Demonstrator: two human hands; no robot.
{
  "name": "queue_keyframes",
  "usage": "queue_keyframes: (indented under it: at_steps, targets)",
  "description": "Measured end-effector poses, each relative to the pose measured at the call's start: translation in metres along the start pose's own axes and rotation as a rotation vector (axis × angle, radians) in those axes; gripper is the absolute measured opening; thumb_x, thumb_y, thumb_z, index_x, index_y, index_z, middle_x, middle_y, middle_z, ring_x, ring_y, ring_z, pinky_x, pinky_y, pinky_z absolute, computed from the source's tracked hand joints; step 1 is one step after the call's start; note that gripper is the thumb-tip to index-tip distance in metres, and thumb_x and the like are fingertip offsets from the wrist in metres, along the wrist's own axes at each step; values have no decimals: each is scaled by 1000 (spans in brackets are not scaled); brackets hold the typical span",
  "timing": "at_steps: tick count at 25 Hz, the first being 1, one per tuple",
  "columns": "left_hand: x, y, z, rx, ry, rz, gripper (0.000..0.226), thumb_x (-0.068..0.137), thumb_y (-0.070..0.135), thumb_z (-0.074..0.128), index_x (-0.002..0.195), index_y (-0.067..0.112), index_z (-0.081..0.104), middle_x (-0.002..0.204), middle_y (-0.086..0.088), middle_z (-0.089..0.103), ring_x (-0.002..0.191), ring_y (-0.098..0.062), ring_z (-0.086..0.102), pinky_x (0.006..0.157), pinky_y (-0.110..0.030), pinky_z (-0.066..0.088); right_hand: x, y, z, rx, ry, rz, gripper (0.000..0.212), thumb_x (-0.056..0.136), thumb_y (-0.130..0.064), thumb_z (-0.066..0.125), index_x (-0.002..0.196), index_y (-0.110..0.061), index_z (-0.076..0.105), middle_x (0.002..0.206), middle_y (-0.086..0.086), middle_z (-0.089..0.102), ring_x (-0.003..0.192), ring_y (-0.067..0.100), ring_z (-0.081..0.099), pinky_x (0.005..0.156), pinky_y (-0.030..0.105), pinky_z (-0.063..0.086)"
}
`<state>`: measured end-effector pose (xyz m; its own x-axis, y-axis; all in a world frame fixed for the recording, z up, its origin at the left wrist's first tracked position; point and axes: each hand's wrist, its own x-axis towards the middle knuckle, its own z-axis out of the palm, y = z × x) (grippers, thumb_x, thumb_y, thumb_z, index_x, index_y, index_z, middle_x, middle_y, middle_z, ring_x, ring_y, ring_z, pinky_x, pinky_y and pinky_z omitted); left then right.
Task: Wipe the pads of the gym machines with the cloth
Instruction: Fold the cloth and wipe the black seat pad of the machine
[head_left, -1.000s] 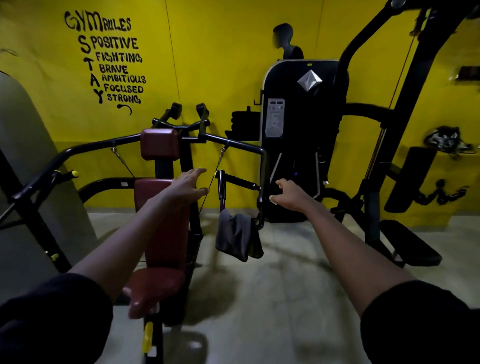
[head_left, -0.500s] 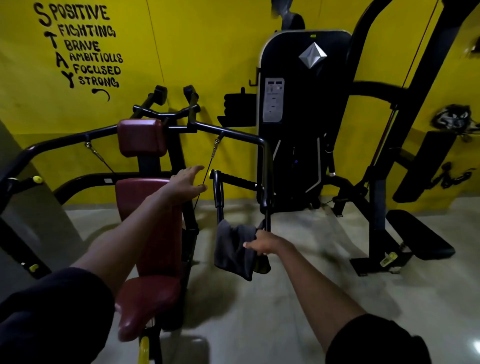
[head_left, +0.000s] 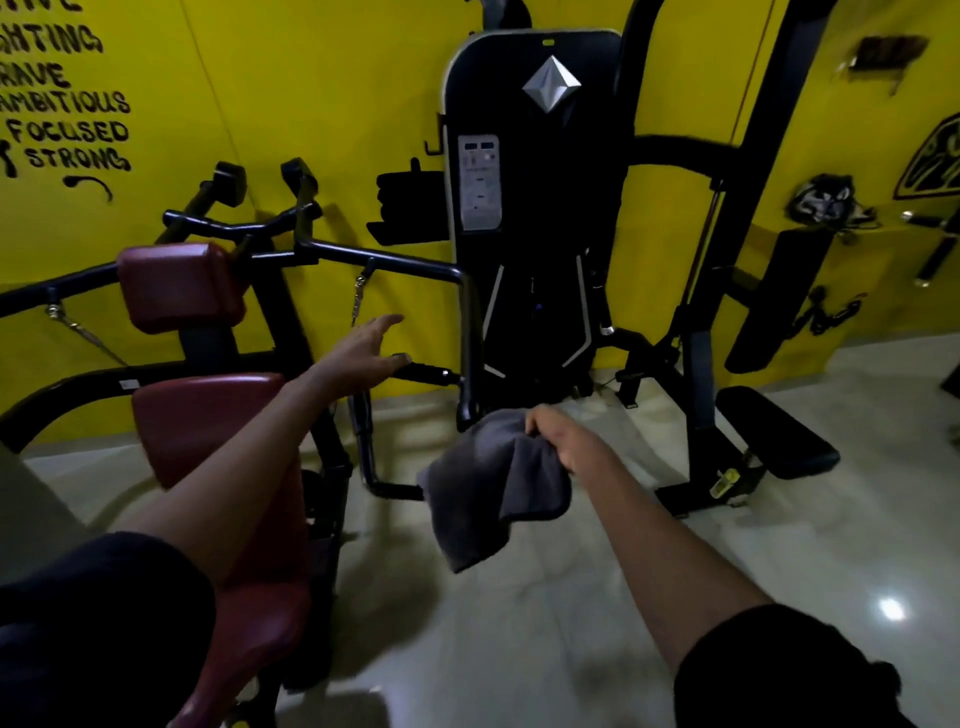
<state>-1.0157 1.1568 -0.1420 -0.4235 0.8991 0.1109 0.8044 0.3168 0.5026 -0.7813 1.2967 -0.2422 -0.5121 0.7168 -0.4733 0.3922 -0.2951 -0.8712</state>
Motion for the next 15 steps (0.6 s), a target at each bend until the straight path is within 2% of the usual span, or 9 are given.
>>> queue_keyframes:
  at_steps: [2, 4, 6, 8, 10, 12, 15]
  targets:
    - [24, 21, 20, 17, -9, 27, 70, 94, 24, 65, 153, 14, 29, 156, -16, 32, 143, -32, 29, 114, -46, 31, 5, -13, -45, 43, 35, -29, 30, 82, 1, 39, 56, -14, 36, 57, 5, 35, 53, 20, 34, 48, 28, 29]
    - [51, 45, 41, 28, -22, 51, 69, 94, 24, 65, 152, 13, 30, 155, -17, 34, 142, -32, 31, 113, -44, 31, 6, -26, -85, 131, 20, -89, 41, 82, 7, 33, 56, -15, 54, 50, 0, 43, 55, 17, 39, 46, 26, 35]
    - [78, 72, 61, 27, -33, 65, 68, 93, 23, 66, 151, 11, 32, 153, -17, 38, 141, -32, 34, 112, -43, 33, 14, -34, -126, 267, -50, -136, 44, 80, 8, 31, 86, -13, 69, 62, 0, 55, 63, 17, 49, 54, 24, 43]
    - [103, 100, 80, 16, -39, 81, 69, 91, 23, 68, 149, 8, 36, 148, -19, 43, 137, -34, 40, 110, -43, 36, 26, -43, -163, 359, -127, -179, 46, 80, 2, 39, 110, -10, 71, 83, 5, 65, 76, 21, 59, 71, 29, 50]
    - [133, 135, 103, 12, -43, 97, 67, 90, 22, 69, 147, 6, 38, 144, -19, 47, 134, -33, 45, 107, -41, 39, 41, -50, -209, 365, -130, -212, 30, 90, -10, 53, 113, -11, 72, 93, 7, 70, 85, 23, 65, 81, 34, 52]
    - [158, 172, 125, 0, -46, 128, 65, 91, 20, 68, 147, 7, 39, 145, -18, 47, 134, -32, 45, 105, -37, 37, 49, -54, -255, 328, -65, -234, 19, 96, -21, 63, 109, -13, 74, 99, 6, 73, 90, 22, 68, 84, 32, 54]
    - [197, 216, 156, -54, -76, 163, 67, 90, 23, 69, 149, 12, 38, 145, -16, 46, 134, -32, 45, 107, -42, 41, 64, -56, -320, 257, 125, -315, 13, 97, -13, 62, 104, -11, 73, 98, 5, 72, 86, 16, 67, 74, 21, 54]
